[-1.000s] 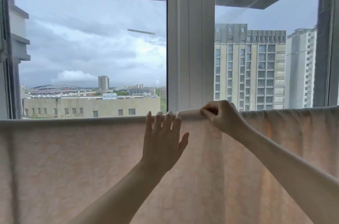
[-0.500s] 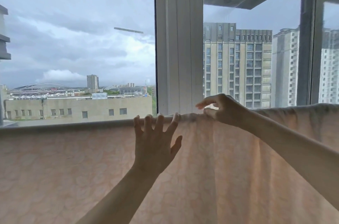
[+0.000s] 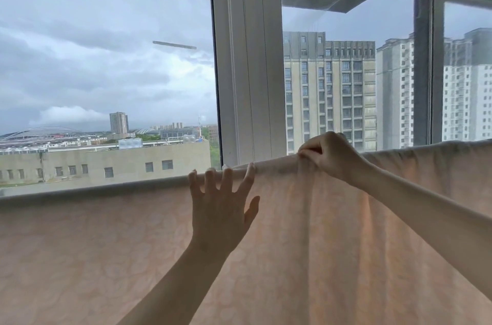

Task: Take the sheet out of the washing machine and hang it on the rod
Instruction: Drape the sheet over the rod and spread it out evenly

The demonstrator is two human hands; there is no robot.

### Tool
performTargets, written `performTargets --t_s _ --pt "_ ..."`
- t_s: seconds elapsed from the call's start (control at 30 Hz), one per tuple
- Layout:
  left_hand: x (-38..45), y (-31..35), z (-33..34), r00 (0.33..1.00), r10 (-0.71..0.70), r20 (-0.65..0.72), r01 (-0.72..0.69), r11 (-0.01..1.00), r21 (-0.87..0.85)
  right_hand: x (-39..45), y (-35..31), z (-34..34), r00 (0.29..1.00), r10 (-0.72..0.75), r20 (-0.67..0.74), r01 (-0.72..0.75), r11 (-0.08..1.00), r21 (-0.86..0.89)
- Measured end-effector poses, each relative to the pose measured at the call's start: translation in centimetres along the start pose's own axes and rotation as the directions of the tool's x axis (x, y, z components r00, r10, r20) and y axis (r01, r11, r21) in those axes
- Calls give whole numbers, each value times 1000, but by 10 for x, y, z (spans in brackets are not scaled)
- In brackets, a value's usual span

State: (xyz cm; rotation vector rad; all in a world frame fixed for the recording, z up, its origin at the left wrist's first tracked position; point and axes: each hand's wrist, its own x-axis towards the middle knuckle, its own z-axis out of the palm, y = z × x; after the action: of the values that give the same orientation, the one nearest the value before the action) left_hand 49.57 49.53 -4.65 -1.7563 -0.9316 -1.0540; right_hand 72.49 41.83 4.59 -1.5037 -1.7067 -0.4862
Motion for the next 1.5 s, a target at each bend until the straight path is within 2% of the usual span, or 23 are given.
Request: performTargets --t_s 0.1,0.33,0.5,0.67,0.8,0.97,1.13,1.23,1.4,1.5 --pt "1 2 0 1000 13 21 -12 1000 -8 -8 18 -12 995 86 -59 -87 996 -21" --pt "7 23 -3 999 -14 41 17 997 -80 -9 27 -10 990 118 -76 -119 993 -15" --pt "17 57 2 994 94 60 -84 985 -149 -7 22 -2 990 114 -85 -115 993 -4" --pt "33 87 10 994 65 83 -50 984 -170 -7 22 -1 991 115 -67 -116 993 -15" --pt "34 90 18 998 64 25 -61 991 -116 -13 27 -4 994 85 -66 -85 996 2" --pt "30 83 19 997 67 -23 -69 995 -69 -10 31 -19 996 89 8 -89 982 168" --pt "28 78 17 998 51 -33 -53 996 -65 -8 45 -28 982 73 173 -94 988 120" --pt "29 78 17 999 41 -34 -43 998 -45 -9 46 -27 975 36 217 -64 990 124" --pt "30 81 16 998 34 -52 -36 999 -24 -5 54 -27 995 11 104 -22 994 102" --pt "28 81 17 997 36 -68 -37 999 -19 -3 71 -42 997 72 -2 -72 997 26"
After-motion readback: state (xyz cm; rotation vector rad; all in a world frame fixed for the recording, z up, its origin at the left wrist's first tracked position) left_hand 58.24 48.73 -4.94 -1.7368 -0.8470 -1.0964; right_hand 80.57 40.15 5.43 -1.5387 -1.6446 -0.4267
